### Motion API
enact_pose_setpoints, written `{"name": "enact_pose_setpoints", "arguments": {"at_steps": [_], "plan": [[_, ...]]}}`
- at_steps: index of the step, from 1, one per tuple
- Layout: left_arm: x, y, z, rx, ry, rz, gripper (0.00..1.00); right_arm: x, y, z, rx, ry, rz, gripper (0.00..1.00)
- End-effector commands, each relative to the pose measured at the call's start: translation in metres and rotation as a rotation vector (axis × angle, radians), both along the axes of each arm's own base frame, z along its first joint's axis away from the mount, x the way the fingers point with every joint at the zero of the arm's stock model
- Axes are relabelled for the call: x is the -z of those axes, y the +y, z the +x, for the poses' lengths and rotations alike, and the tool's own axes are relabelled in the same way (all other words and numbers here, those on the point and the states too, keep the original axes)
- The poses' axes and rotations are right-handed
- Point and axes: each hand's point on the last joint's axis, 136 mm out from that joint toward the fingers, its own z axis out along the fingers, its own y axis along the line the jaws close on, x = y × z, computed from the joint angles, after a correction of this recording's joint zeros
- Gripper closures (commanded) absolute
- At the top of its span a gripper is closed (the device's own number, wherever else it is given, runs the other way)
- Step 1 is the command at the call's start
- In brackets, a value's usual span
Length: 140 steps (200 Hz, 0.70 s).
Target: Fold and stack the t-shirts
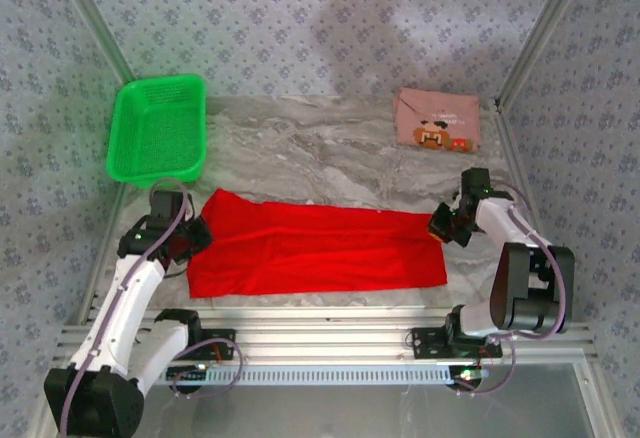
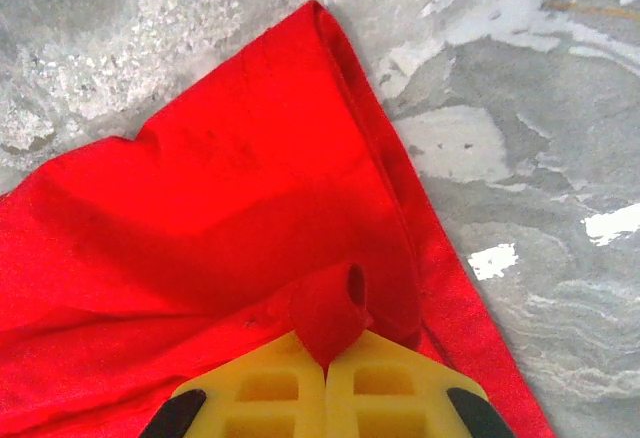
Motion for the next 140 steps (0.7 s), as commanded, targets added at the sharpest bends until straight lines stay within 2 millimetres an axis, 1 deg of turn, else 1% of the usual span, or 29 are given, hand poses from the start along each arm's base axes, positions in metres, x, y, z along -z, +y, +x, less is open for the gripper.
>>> {"name": "enact_pose_setpoints", "arguments": {"at_steps": [1, 33, 56, 86, 114, 126, 140], "plan": [[0.006, 0.004, -0.015, -0.075, 0.027, -0.017, 1.00, -0.002, -0.009, 0.009, 0.008, -0.003, -0.022, 1.00], [0.005, 0.002, -0.024, -0.129, -0.009, -0.067, 1.00, -0.004, -0.012, 0.019, 0.001, -0.013, -0.021, 1.00], [-0.001, 0.005, -0.026, -0.151, -0.035, -0.073, 1.00, -0.004, -0.012, 0.022, 0.001, -0.018, -0.017, 1.00], [-0.018, 0.004, -0.016, -0.158, -0.094, -0.082, 1.00, 0.001, -0.011, 0.023, 0.002, -0.013, -0.009, 1.00], [-0.042, 0.001, -0.003, -0.146, -0.170, -0.107, 1.00, 0.001, -0.010, 0.024, 0.001, -0.015, -0.003, 1.00], [-0.048, 0.001, -0.002, -0.139, -0.174, -0.100, 1.00, 0.001, -0.010, 0.023, -0.001, -0.011, -0.001, 1.00], [-0.048, 0.001, -0.006, -0.136, -0.158, -0.096, 1.00, 0.001, -0.010, 0.024, -0.003, -0.012, 0.001, 1.00]]}}
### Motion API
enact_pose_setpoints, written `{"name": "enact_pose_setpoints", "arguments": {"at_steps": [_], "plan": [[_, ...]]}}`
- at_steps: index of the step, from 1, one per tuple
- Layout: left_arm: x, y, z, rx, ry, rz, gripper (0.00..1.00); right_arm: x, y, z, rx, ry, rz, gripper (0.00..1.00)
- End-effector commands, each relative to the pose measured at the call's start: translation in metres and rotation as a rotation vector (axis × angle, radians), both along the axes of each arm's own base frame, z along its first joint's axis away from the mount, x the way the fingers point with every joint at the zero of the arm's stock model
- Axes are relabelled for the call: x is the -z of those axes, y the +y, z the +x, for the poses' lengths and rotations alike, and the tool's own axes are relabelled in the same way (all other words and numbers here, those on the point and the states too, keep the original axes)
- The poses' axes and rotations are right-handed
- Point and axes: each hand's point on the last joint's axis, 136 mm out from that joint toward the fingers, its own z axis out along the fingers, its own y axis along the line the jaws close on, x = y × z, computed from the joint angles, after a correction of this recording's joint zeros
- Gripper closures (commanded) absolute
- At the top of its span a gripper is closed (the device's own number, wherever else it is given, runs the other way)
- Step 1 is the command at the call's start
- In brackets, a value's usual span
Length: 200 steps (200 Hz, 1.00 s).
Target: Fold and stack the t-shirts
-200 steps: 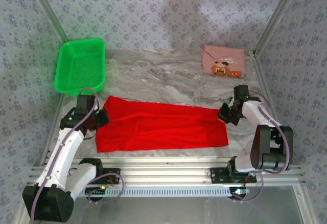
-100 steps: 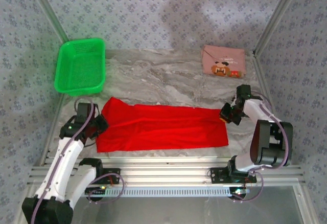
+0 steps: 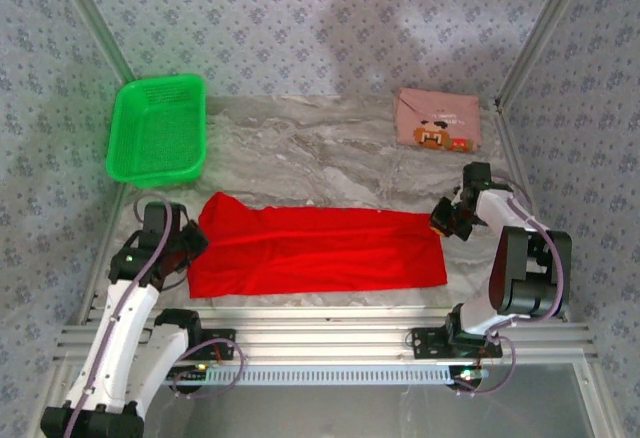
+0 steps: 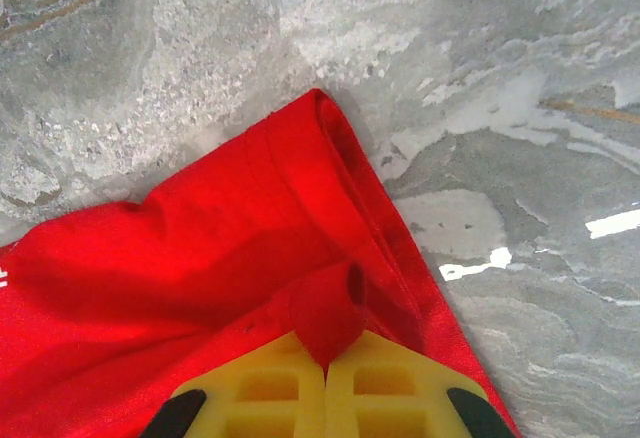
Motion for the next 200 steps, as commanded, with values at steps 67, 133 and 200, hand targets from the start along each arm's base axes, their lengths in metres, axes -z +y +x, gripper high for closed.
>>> {"name": "enact_pose_setpoints", "arguments": {"at_steps": [67, 133, 200], "plan": [[0.014, -0.012, -0.026, -0.021, 0.017, -0.087, 1.00, 0.001, -0.003, 0.006, -0.018, -0.003, 0.005, 1.00], [0.070, -0.006, -0.042, -0.084, 0.199, -0.044, 0.97, 0.005, -0.004, 0.007, -0.011, 0.008, 0.003, 0.99], [0.034, 0.008, -0.035, -0.123, 0.122, 0.018, 0.33, -0.010, -0.003, 0.000, 0.006, -0.006, 0.004, 0.63]]}}
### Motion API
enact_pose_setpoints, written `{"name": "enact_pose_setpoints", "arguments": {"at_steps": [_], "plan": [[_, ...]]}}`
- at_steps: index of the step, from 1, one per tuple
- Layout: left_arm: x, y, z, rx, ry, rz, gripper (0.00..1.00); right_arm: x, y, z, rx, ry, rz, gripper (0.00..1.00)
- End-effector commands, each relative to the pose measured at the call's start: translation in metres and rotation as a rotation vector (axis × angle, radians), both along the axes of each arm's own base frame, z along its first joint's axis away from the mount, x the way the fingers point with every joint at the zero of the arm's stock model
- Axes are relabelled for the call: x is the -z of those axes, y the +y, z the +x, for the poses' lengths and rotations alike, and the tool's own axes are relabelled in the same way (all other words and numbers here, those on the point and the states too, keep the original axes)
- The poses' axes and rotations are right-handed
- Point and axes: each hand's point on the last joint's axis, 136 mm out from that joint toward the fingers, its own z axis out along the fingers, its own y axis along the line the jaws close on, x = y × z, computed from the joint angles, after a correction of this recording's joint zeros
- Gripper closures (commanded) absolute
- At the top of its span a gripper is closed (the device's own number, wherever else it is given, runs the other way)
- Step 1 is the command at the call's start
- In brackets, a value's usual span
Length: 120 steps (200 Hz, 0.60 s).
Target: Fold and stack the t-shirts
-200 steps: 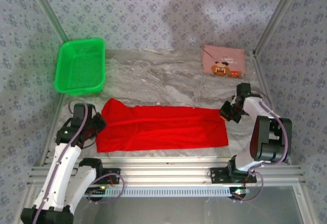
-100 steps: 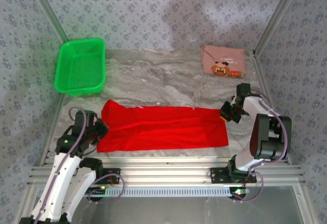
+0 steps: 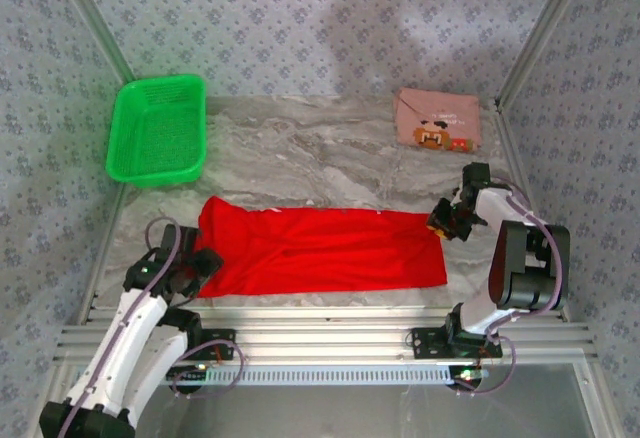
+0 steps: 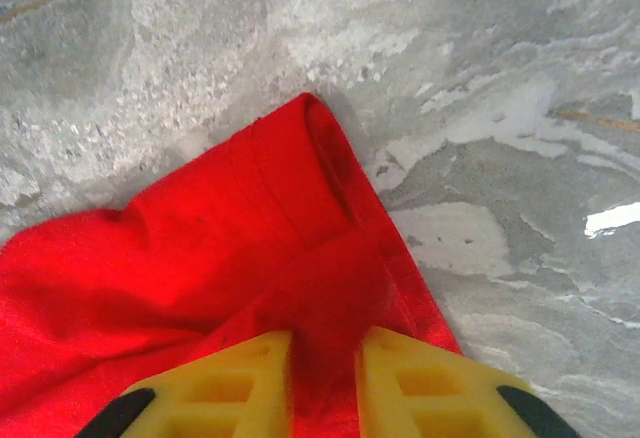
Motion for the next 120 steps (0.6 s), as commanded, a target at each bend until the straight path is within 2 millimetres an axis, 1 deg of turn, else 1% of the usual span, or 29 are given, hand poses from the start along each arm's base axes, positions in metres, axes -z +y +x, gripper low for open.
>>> {"name": "enact_pose_setpoints", "arguments": {"at_steps": [1, 12, 15, 35, 48, 54, 66, 79, 101, 120], "plan": [[-0.043, 0.012, 0.014, -0.020, -0.095, 0.068, 0.32, -0.018, -0.003, 0.000, 0.015, -0.029, -0.006, 0.62], [-0.059, 0.010, 0.027, 0.011, -0.120, 0.082, 0.30, -0.031, -0.003, 0.001, 0.024, -0.073, -0.009, 0.53], [-0.062, 0.008, 0.031, 0.022, -0.123, 0.083, 0.29, -0.035, -0.002, 0.001, 0.024, -0.089, -0.009, 0.48], [-0.075, -0.006, 0.057, 0.112, -0.122, 0.074, 0.29, -0.066, 0.002, 0.001, 0.018, -0.203, -0.006, 0.30], [-0.084, -0.022, 0.076, 0.190, -0.147, 0.037, 0.28, -0.086, 0.011, 0.002, 0.002, -0.289, 0.023, 0.20], [-0.085, -0.029, 0.083, 0.223, -0.144, 0.019, 0.28, -0.094, 0.017, 0.002, 0.000, -0.319, 0.042, 0.16], [-0.084, -0.042, 0.092, 0.288, -0.124, -0.013, 0.28, -0.104, 0.033, -0.001, -0.046, -0.353, 0.084, 0.13], [-0.076, -0.056, 0.097, 0.374, -0.070, -0.052, 0.29, -0.107, 0.055, -0.006, -0.117, -0.363, 0.132, 0.12], [-0.057, -0.079, 0.096, 0.519, 0.000, -0.131, 0.31, -0.100, 0.084, -0.018, -0.230, -0.348, 0.157, 0.10], [-0.040, -0.086, 0.091, 0.600, 0.074, -0.131, 0.35, -0.098, 0.100, -0.028, -0.299, -0.349, 0.173, 0.08]]}}
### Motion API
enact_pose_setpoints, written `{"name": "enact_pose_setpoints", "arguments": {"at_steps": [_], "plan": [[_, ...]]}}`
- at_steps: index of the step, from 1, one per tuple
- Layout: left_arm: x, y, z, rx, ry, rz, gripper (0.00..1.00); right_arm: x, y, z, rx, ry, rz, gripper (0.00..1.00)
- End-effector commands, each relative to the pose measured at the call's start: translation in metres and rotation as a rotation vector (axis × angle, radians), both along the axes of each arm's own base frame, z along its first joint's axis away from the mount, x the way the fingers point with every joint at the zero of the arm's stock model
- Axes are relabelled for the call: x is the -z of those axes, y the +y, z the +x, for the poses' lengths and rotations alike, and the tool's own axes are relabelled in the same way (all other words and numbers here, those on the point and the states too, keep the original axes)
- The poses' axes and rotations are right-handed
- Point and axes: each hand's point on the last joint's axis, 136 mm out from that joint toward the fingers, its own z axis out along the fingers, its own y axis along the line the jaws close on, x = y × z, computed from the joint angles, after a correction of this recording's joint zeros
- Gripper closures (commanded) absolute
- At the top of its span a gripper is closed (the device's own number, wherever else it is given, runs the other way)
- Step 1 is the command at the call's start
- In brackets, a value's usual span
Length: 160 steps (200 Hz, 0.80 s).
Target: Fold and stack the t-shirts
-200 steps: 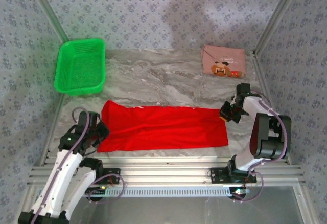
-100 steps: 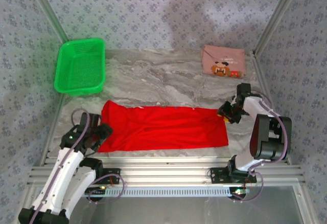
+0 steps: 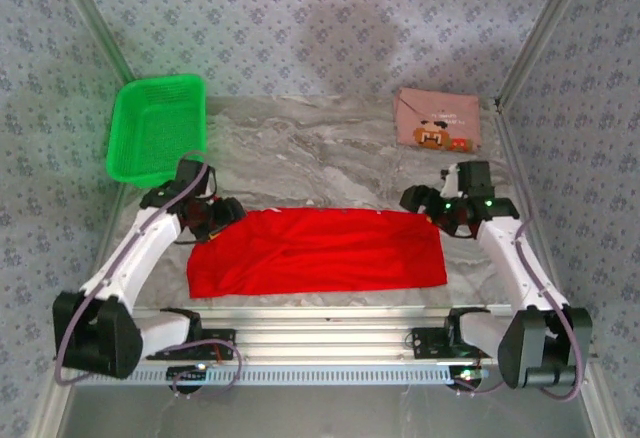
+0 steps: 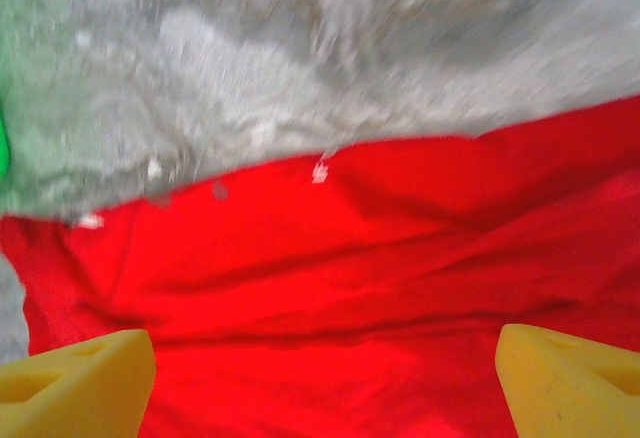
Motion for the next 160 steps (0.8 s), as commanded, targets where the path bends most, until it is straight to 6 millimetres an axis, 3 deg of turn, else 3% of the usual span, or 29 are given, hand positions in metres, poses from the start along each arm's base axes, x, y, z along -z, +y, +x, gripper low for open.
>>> {"name": "enact_pose_setpoints", "arguments": {"at_steps": [1, 44, 97, 160], "plan": [[0.004, -0.024, -0.006, 0.198, 0.032, -0.060, 0.36, 0.005, 0.023, -0.016, -0.095, 0.019, 0.033, 0.08], [0.033, -0.031, -0.008, 0.310, 0.098, 0.028, 0.42, -0.028, 0.053, -0.020, -0.199, -0.153, 0.055, 0.02], [0.055, -0.038, -0.003, 0.423, 0.138, 0.153, 0.46, -0.069, 0.093, -0.045, -0.355, -0.334, 0.064, 0.00], [0.066, -0.045, 0.003, 0.493, 0.148, 0.229, 0.56, -0.067, 0.105, -0.059, -0.386, -0.330, 0.048, 0.00]]}}
